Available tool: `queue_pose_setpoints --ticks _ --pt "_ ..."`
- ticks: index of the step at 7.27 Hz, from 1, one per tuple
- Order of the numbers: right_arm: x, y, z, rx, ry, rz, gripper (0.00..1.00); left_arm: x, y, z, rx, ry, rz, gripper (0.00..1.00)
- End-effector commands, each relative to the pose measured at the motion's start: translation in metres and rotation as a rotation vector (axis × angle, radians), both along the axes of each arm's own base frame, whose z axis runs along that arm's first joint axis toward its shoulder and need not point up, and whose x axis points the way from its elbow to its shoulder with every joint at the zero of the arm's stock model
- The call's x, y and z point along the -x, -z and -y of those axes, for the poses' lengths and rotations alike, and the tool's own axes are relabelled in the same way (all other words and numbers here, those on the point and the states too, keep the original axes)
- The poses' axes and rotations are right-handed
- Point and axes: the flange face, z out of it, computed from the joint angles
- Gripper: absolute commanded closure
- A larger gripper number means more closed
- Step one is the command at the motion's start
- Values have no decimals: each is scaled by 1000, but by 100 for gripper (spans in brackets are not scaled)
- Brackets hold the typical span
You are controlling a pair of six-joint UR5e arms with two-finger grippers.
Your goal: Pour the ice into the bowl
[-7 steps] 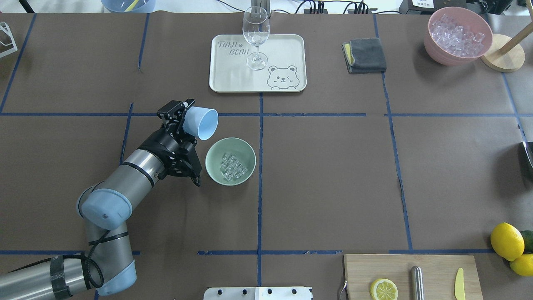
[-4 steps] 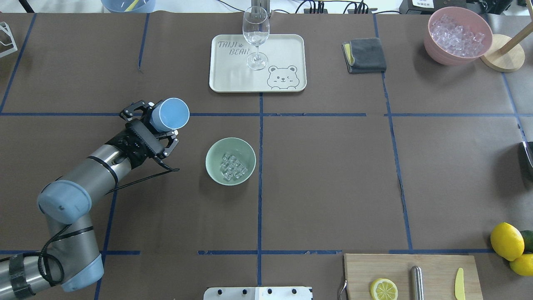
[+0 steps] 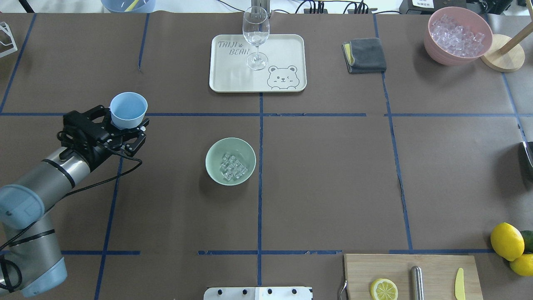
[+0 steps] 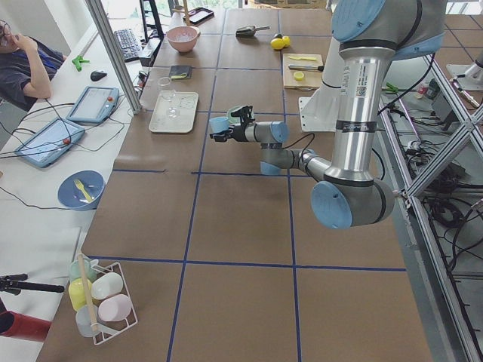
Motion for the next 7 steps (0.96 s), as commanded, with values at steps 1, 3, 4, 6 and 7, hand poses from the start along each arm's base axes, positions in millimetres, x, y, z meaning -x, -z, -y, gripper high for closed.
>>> queue_pose_setpoints --ticks 1,3,4,6,7 --pt "0 1 1 -6 3 1 0 53 -57 -30 139 -34 -230 100" --pt "0 1 1 -7 4 -1 0 71 -104 -35 270 27 -303 100" --pt "0 2 1 -9 4 -1 0 73 -133 -31 288 102 -274 100" --pt "0 2 2 -10 4 -1 0 88 -160 -24 270 277 -248 100" --pt "0 3 2 -12 4 -1 0 89 -174 -25 299 299 -270 100"
